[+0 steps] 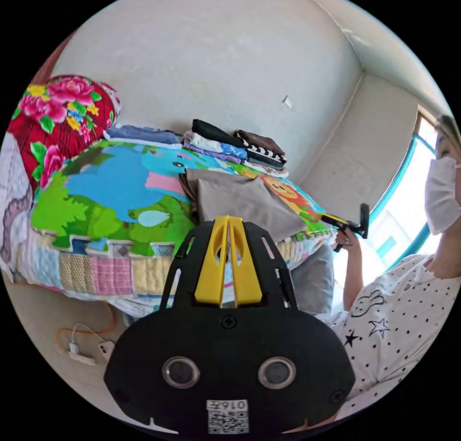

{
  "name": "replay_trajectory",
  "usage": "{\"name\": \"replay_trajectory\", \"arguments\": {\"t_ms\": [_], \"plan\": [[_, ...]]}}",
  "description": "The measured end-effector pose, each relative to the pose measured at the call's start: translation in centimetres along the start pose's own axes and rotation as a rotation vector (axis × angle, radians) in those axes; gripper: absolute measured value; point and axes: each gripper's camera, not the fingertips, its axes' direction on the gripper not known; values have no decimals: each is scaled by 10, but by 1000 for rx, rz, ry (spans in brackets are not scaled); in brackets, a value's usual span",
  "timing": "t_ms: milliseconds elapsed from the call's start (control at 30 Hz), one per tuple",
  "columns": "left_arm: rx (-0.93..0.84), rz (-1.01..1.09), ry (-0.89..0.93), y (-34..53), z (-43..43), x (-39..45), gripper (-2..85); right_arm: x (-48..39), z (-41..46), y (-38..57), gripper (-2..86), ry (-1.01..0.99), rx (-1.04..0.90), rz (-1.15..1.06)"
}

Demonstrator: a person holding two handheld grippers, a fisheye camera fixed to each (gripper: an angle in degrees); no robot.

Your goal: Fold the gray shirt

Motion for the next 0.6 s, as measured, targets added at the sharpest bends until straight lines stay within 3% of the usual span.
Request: {"name": "replay_trajectory", "arguments": {"t_ms": [133, 267, 467, 600], "plan": [[-165, 86, 83, -11, 69, 28, -10, -42, 15, -24, -3, -71, -15, -117], [-262, 76, -48, 3, 116, 41, -10, -73, 38, -33, -4, -9, -153, -159], [-222, 66, 0, 17, 109, 37, -10, -79, 9, -34, -4, -2, -171, -99], [-80, 199, -140, -16, 95, 52, -10, -104, -11, -59, -4, 120, -112, -157]]}}
